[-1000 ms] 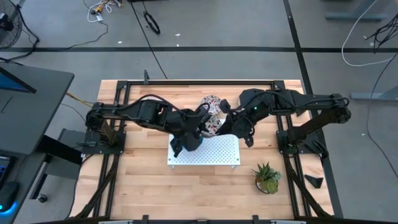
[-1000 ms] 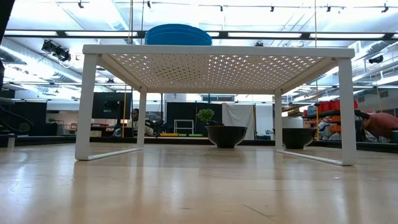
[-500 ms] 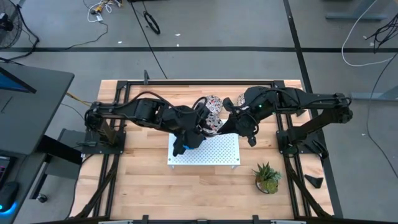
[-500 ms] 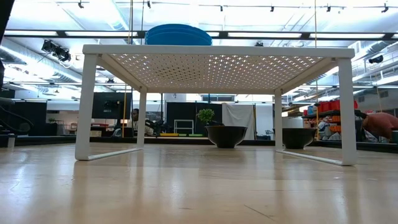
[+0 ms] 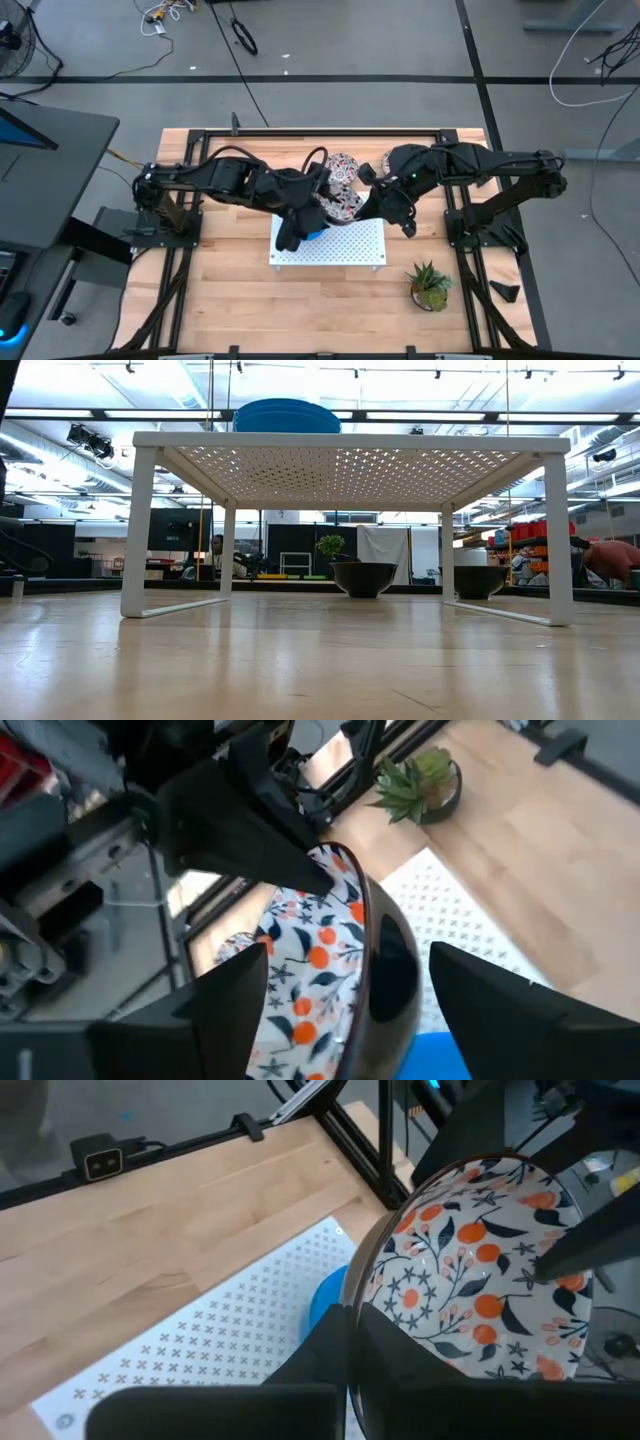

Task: Pick & Place Mini bowls
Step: Put the left orange patterned bowl on the shelf

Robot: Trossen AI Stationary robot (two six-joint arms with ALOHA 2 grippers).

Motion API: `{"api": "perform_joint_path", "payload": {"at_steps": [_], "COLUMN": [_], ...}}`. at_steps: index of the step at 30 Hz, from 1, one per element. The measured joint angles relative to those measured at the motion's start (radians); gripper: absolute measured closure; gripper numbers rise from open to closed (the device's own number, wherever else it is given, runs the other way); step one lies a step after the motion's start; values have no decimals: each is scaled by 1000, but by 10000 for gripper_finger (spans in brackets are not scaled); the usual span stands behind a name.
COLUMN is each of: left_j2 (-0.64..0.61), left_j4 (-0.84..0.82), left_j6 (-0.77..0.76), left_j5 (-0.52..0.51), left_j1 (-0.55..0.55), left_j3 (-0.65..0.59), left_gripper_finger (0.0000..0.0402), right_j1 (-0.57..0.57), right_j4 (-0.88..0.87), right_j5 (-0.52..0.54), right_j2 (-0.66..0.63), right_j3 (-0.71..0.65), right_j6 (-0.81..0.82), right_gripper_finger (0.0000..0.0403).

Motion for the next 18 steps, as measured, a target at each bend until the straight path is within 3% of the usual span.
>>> {"api": "perform_joint_path", "payload": {"at_steps": [9,14,18], "left_j2": [-64,-103,-143], "left_j4": [-97,-107,-96], "left_j6": [-341,-546,-699], "left_j5": [2,15,-31], "left_j1": [-31,-29,-21], "left_j3": [0,0,-1], "left_gripper_finger": [113,113,113], "right_j1": [0,0,0], "right_j4": [-72,-154,-233], "right_j5": [26,101,154], "right_j2": [0,0,0], "right_j3": [0,0,0], "right_j6": [5,12,29], "right_gripper_finger": [396,396,396]}}
